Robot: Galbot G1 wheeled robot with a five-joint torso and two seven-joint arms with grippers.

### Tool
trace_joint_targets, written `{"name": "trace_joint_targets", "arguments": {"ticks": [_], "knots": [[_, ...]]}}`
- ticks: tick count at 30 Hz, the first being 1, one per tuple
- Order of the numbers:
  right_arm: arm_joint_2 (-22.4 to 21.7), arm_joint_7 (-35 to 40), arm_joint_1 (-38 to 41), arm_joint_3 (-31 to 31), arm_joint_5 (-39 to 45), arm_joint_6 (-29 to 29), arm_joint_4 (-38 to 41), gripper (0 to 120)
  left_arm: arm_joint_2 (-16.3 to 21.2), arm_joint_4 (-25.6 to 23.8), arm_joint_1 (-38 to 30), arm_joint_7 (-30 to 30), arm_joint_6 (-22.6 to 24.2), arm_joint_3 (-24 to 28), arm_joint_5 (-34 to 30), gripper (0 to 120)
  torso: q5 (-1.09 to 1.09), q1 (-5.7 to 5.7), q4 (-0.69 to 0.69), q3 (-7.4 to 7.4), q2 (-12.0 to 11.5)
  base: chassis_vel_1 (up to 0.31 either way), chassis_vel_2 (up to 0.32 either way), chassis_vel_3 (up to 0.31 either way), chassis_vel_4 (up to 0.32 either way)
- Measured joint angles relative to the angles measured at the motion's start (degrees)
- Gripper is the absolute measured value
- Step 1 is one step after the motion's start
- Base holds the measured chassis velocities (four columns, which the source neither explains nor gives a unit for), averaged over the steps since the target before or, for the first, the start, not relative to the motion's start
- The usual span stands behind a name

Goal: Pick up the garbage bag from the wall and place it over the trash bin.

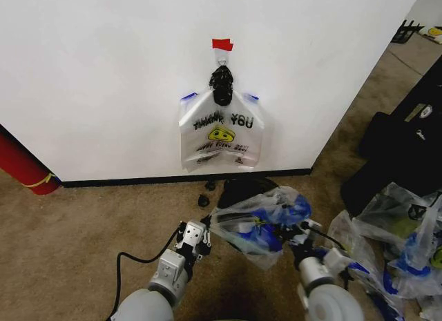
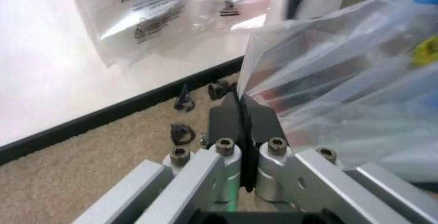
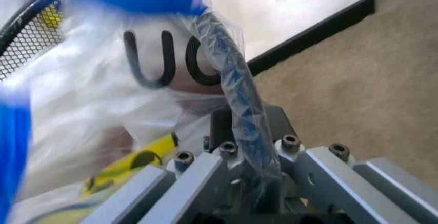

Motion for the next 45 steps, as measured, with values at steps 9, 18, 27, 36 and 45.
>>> {"name": "trace_joint_targets", "arguments": {"ticks": [9,18,27,36,45], "knots": [[-1.5,-0.5,-1.7,1.2,0.5,0.0,2.9,0,-0.2,2.6,-0.1,0.7,-2.3,-1.0,0.4,0,-0.01,0.00,0.01,0.00,0.0,0.000,0.000,0.000,0.000],[-1.6,-1.2,-0.7,1.1,-1.6,-0.1,2.5,0,1.9,6.3,1.2,13.6,-20.3,-4.3,17.7,23,-0.01,0.00,0.01,0.00,0.0,0.000,0.000,0.000,0.000],[-2.5,-2.7,-0.1,1.5,-5.8,0.2,3.0,0,1.9,14.0,-0.8,24.1,-37.1,-8.2,38.8,53,-0.01,0.00,0.02,0.00,0.0,0.000,0.000,0.000,0.000],[-2.8,-8.4,-1.4,1.3,-17.0,4.8,3.9,0,2.0,16.5,-5.6,30.9,-43.3,-7.7,44.8,86,-0.01,0.00,0.01,0.00,0.0,0.000,0.000,0.000,0.000],[-2.9,-8.7,-1.2,2.4,-24.1,8.8,2.7,0,2.7,17.1,-8.2,33.1,-46.2,-8.1,49.3,100,-0.01,0.00,0.01,0.00,0.0,0.000,0.000,0.000,0.000]]}}
